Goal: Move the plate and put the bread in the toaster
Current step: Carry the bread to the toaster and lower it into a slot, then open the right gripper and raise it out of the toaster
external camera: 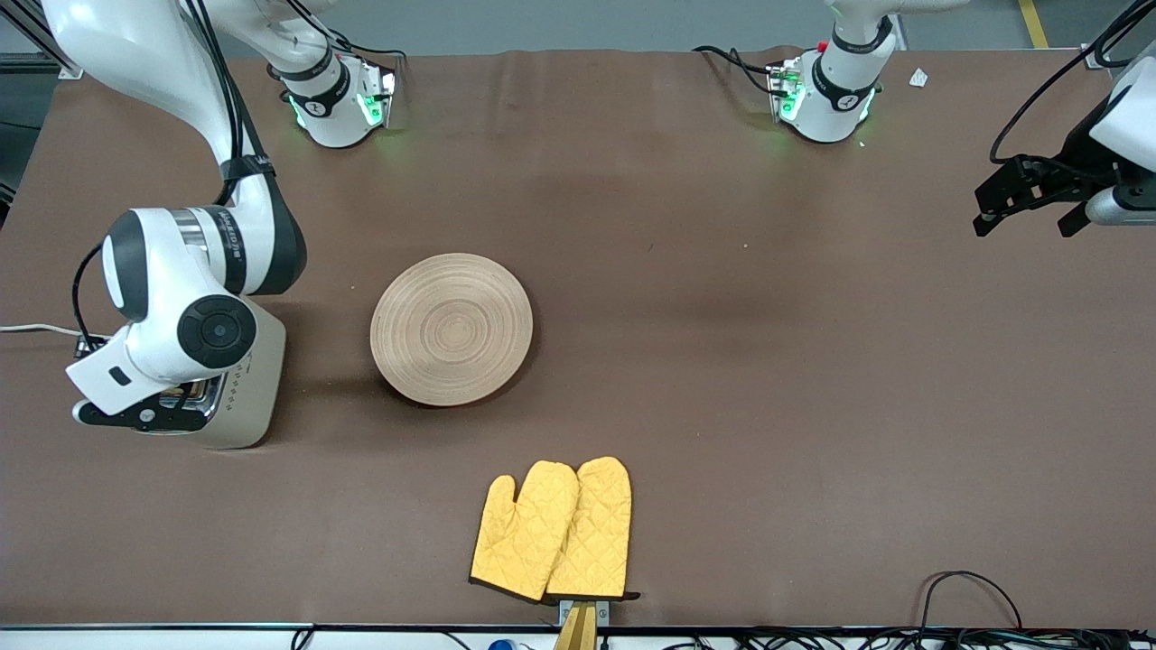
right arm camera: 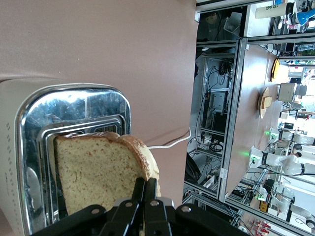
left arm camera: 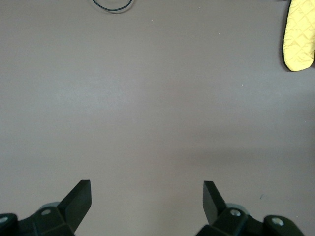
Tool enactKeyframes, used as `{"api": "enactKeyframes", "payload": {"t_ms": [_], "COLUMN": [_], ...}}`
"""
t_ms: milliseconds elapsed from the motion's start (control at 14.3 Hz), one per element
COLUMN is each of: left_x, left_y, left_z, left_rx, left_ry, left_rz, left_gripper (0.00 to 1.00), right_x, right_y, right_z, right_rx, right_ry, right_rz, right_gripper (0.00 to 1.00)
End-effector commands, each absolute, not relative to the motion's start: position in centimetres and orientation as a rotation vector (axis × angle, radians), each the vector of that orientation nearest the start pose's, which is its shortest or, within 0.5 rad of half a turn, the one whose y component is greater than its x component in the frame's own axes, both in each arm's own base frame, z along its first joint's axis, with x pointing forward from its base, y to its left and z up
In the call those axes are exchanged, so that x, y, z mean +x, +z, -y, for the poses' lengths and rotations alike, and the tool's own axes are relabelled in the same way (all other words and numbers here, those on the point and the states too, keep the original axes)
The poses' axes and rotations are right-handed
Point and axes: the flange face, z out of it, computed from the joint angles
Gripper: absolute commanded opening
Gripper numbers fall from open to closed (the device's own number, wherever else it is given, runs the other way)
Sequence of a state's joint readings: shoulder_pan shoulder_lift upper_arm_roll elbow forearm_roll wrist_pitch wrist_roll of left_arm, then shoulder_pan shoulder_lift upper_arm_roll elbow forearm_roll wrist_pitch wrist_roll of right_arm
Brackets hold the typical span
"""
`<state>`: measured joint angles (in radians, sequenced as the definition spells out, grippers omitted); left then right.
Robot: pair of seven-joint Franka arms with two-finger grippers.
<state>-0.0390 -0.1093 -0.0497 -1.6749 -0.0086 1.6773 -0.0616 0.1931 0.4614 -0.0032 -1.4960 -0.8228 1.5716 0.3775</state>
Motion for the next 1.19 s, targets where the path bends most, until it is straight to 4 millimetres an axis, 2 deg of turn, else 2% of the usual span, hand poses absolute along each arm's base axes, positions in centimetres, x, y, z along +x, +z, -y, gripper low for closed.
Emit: {"api": "enactKeyframes", "payload": {"t_ms": [0, 70, 210, 280, 350, 420, 490, 631, 911, 981, 1121], "left_x": [53.1, 53.1, 53.1, 53.1, 53.1, 53.1, 53.1, 53.1, 53.1, 53.1, 53.1], "left_y": [64.6, 64.6, 64.5, 64.6, 64.6, 64.6, 64.6, 64.6, 64.5, 64.6, 64.6], "left_z": [4.8, 4.8, 4.8, 4.8, 4.8, 4.8, 4.8, 4.8, 4.8, 4.8, 4.8], "left_rx": [-3.163, -3.163, -3.163, -3.163, -3.163, -3.161, -3.163, -3.163, -3.163, -3.161, -3.163], "left_ry": [-0.184, -0.184, -0.182, -0.184, -0.184, -0.184, -0.184, -0.184, -0.182, -0.184, -0.184], "left_rz": [-0.042, -0.042, -0.042, -0.042, -0.042, -0.044, -0.042, -0.042, -0.042, -0.042, -0.042], "left_gripper": [1.0, 1.0, 1.0, 1.0, 1.0, 1.0, 1.0, 1.0, 1.0, 1.0, 1.0], "right_x": [66.1, 66.1, 66.4, 66.7, 67.0, 67.2, 67.6, 67.1, 63.6, 62.3, 59.8], "right_y": [39.4, 38.1, 36.9, 36.8, 37.2, 38.5, 40.6, 46.1, 56.0, 58.7, 63.5], "right_z": [-4.7, -4.9, -3.6, -3.8, -3.0, -2.9, -3.1, -3.0, 1.0, 1.9, 2.4], "right_rx": [2.268, 2.297, 2.432, 2.513, 2.579, 2.628, 2.685, 2.801, 3.097, 3.125, 3.147], "right_ry": [-0.145, -0.177, -0.216, -0.204, -0.2, -0.191, -0.162, -0.13, -0.096, -0.046, 0.055], "right_rz": [0.076, 0.077, 0.13, 0.154, 0.207, 0.249, 0.288, 0.391, 0.64, 0.668, 0.596], "right_gripper": [0.01, 0.12, 0.52, 0.84, 1.0, 1.0, 1.0, 1.0, 1.0, 1.0, 1.0]}}
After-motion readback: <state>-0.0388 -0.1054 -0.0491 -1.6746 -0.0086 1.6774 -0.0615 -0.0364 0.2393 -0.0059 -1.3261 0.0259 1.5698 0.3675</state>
